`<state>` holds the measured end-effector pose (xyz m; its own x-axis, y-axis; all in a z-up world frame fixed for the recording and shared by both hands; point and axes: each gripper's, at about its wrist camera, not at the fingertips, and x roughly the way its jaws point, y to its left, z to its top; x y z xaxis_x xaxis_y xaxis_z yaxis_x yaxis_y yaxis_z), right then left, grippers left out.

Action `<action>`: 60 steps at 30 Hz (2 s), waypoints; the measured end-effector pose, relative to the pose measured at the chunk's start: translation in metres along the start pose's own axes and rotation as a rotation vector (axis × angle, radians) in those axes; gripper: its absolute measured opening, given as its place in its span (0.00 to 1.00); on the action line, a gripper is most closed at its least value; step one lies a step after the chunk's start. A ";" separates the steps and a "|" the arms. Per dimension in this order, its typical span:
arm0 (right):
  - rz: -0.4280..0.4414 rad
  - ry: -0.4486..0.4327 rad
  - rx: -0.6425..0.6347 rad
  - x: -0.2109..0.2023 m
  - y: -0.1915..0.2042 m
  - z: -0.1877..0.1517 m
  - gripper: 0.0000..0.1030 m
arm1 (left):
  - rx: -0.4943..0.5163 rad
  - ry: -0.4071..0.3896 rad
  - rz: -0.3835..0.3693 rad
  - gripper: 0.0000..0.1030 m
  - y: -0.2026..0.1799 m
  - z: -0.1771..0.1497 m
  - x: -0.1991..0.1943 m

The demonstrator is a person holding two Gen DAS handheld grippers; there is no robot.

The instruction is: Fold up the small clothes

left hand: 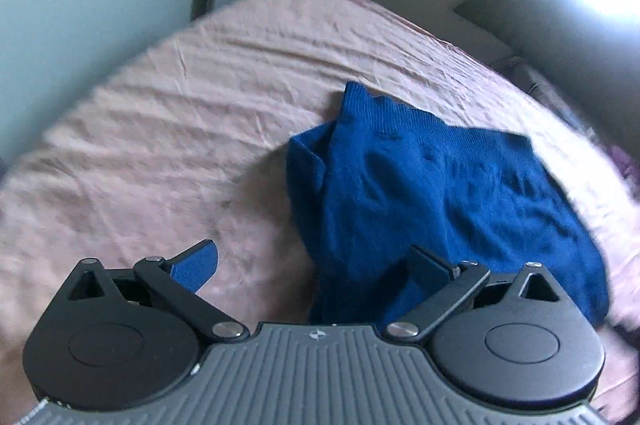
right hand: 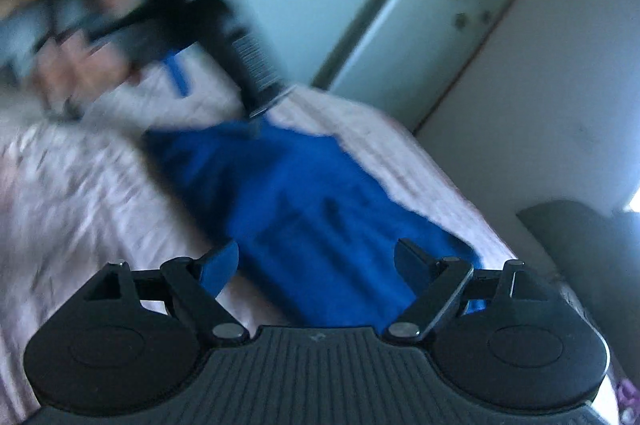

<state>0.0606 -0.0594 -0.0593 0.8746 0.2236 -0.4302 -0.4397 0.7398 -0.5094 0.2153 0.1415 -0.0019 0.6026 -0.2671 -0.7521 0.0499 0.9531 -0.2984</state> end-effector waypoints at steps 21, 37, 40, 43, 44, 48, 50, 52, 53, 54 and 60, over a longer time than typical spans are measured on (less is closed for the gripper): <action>-0.213 -0.109 -0.242 0.082 0.066 0.038 0.79 | -0.177 0.180 -0.504 0.97 0.015 0.069 0.094; -0.032 -0.125 -0.109 0.078 0.051 0.041 0.16 | -0.147 0.144 -0.362 0.10 -0.004 0.078 0.108; 0.014 -0.145 -0.004 0.069 0.031 0.041 0.15 | -0.100 0.115 -0.326 0.10 -0.021 0.077 0.097; 0.045 -0.168 0.104 0.058 0.010 0.040 0.15 | -0.076 0.082 -0.291 0.10 -0.035 0.080 0.085; 0.054 -0.174 0.133 0.056 0.003 0.040 0.15 | -0.072 0.072 -0.283 0.10 -0.040 0.080 0.081; 0.096 -0.187 0.270 0.047 -0.028 0.035 0.15 | -0.036 0.030 -0.235 0.10 -0.067 0.081 0.068; 0.122 -0.190 0.340 0.042 -0.041 0.031 0.15 | -0.007 0.007 -0.208 0.10 -0.081 0.082 0.060; 0.140 -0.193 0.410 0.038 -0.055 0.027 0.15 | 0.017 -0.015 -0.191 0.10 -0.096 0.081 0.053; 0.147 -0.194 0.443 0.037 -0.061 0.024 0.15 | 0.026 -0.023 -0.186 0.10 -0.101 0.081 0.049; 0.154 -0.195 0.479 0.036 -0.068 0.021 0.15 | 0.035 -0.031 -0.179 0.10 -0.108 0.081 0.046; 0.148 -0.197 0.651 0.024 -0.104 -0.002 0.15 | 0.096 -0.069 -0.146 0.10 -0.152 0.079 0.034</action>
<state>0.1267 -0.1326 -0.0180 0.8627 0.4171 -0.2859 -0.3991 0.9088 0.1215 0.2913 -0.0009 0.0639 0.6364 -0.3964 -0.6618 0.2151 0.9150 -0.3413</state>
